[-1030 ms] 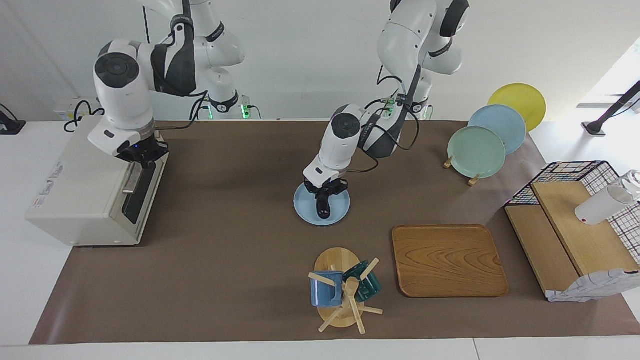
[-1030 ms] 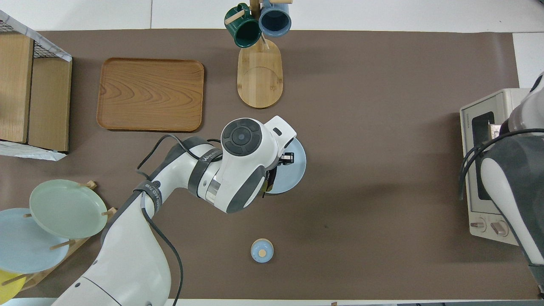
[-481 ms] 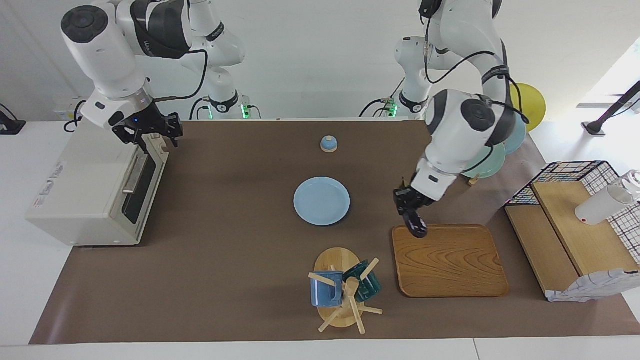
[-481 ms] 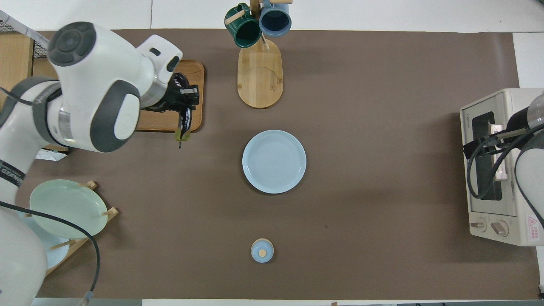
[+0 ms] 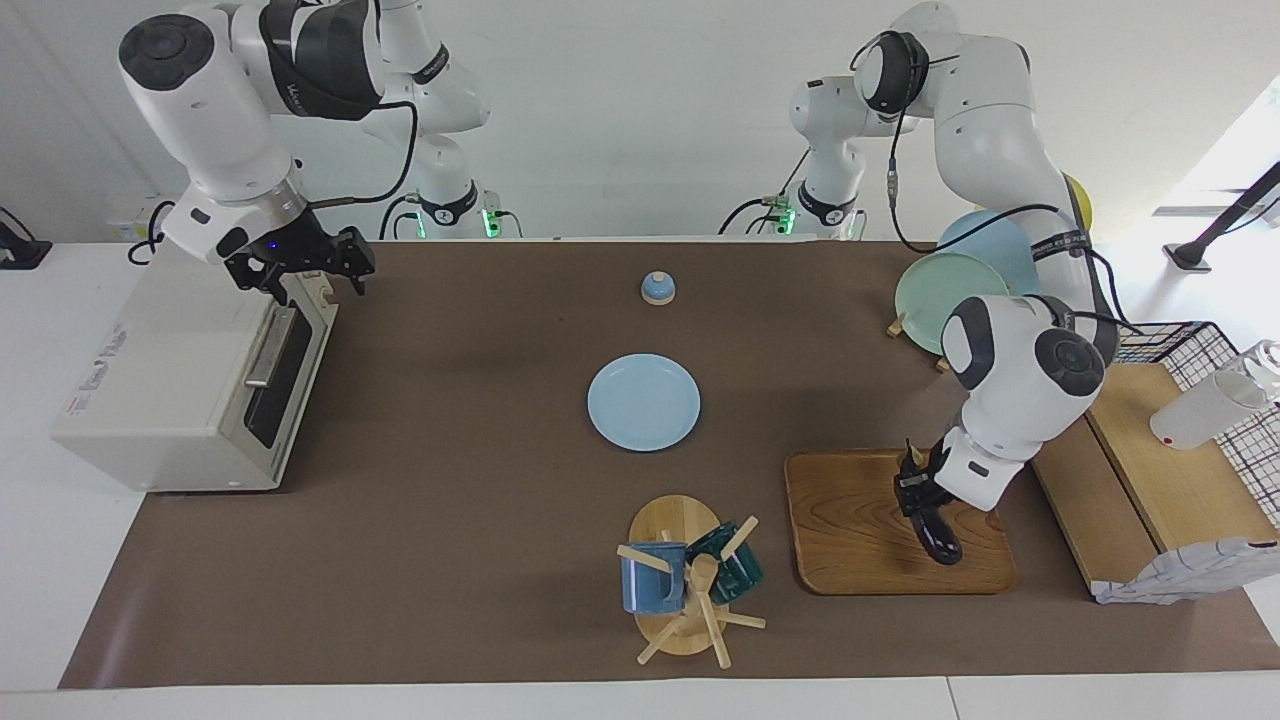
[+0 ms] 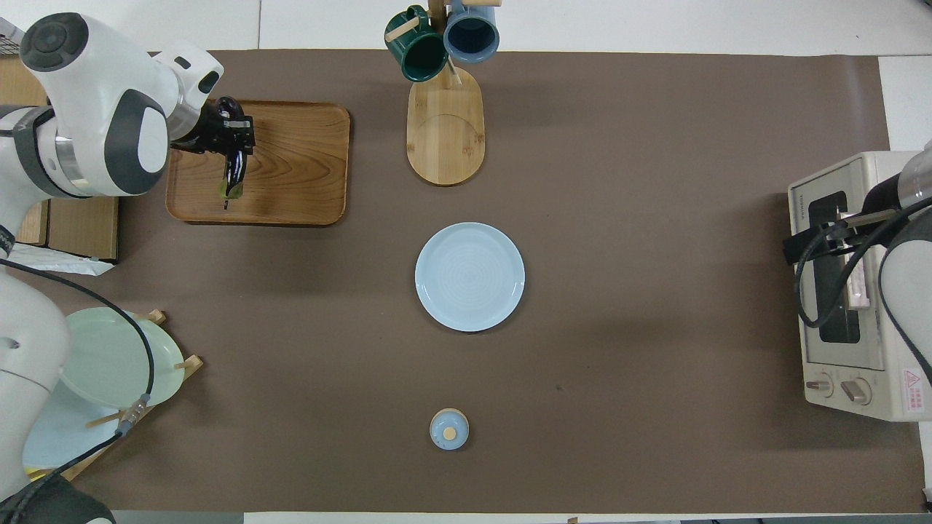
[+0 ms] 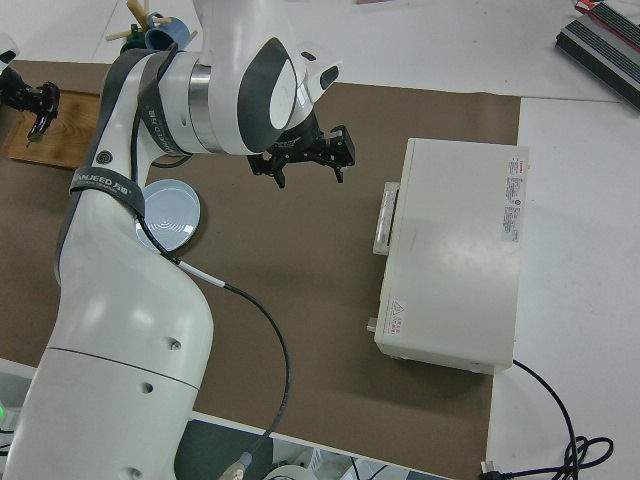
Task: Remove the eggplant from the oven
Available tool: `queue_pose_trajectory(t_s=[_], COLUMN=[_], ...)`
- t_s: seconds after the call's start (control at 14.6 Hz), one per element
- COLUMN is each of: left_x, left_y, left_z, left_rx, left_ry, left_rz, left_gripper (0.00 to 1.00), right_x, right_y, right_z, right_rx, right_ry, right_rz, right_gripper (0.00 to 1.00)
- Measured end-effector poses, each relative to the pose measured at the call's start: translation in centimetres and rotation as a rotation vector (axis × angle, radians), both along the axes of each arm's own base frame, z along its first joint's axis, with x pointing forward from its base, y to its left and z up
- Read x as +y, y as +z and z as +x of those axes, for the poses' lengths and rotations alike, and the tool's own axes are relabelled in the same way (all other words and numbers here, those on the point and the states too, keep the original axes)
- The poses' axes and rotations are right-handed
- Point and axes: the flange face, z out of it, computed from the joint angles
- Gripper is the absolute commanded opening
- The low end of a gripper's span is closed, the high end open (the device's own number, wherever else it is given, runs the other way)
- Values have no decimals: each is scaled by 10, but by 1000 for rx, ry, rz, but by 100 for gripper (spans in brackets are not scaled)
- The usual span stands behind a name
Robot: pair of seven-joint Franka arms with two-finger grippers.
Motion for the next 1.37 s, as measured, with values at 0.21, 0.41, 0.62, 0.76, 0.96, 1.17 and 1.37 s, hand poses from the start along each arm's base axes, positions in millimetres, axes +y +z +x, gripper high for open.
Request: queue_pose_trajectory(t_s=[0.21, 0.41, 0.62, 0.76, 0.96, 1.17, 1.37], left_x=[0, 0, -1, -1, -2, -5, -2], left_y=[-9, -10, -16, -19, -19, -15, -3], left_z=[3, 3, 0, -2, -4, -4, -6], left_rx=[-17, -20, -16, -10, -8, -13, -5], left_ry=[-5, -14, -31, -39, -47, -53, -50], left_rz=[-1, 0, 2, 3, 3, 2, 5], left_gripper=[0, 0, 10, 45, 100, 100, 100], right_x=[0, -4, -5, -4, -1, -1, -1], right_y=[3, 4, 6, 10, 13, 13, 13], right_z=[1, 0, 1, 2, 2, 3, 3], right_rx=[-5, -6, -10, -24, -29, -30, -31], right_ry=[-25, -37, -38, -38, -41, -42, -42], right_rz=[-3, -3, -3, -1, 27, 34, 34], right_gripper=[100, 100, 100, 100, 100, 100, 100])
